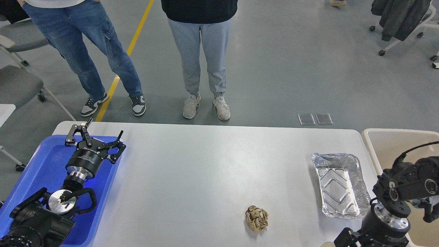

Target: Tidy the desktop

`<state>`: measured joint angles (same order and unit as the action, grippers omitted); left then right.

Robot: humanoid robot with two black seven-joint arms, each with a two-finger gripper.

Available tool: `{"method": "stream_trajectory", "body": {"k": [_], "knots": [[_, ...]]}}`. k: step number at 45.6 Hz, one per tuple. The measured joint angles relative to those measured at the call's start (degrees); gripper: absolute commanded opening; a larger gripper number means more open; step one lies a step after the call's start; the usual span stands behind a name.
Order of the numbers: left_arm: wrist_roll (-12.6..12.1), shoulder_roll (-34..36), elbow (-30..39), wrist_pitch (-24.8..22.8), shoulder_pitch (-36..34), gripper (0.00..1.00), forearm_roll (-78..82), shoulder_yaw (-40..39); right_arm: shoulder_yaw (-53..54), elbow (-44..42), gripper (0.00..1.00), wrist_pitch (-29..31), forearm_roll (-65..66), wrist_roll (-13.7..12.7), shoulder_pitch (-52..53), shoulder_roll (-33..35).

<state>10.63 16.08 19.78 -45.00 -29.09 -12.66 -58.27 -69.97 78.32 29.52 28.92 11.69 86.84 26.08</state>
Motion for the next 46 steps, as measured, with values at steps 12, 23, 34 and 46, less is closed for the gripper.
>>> {"method": "stream_trajectory", "body": {"k": [12,23,34,46], "knots": [[0.0,0.0,0.0,0.0,0.0,1.0,0.0,0.0,1.15,0.0,1.0,0.35,-1.59,0.0,-0.38,-0.06],[0.0,0.0,0.0,0.0,0.0,1.0,0.0,0.0,2.51,-0.14,0.93,-0.12,-2.12,0.0,-1.13,-0.24],[0.0,0.0,0.0,0.0,0.0,1.0,0.0,0.0,3.53,-0.25,0.55,-0.95,-3.45,-0.05,-1.79,-0.32],[0.0,0.0,0.0,0.0,0.0,1.0,0.0,0.0,3.3,-0.29,0.08,-0.97,-4.97,-0.17,-1.9,-0.06]]}}
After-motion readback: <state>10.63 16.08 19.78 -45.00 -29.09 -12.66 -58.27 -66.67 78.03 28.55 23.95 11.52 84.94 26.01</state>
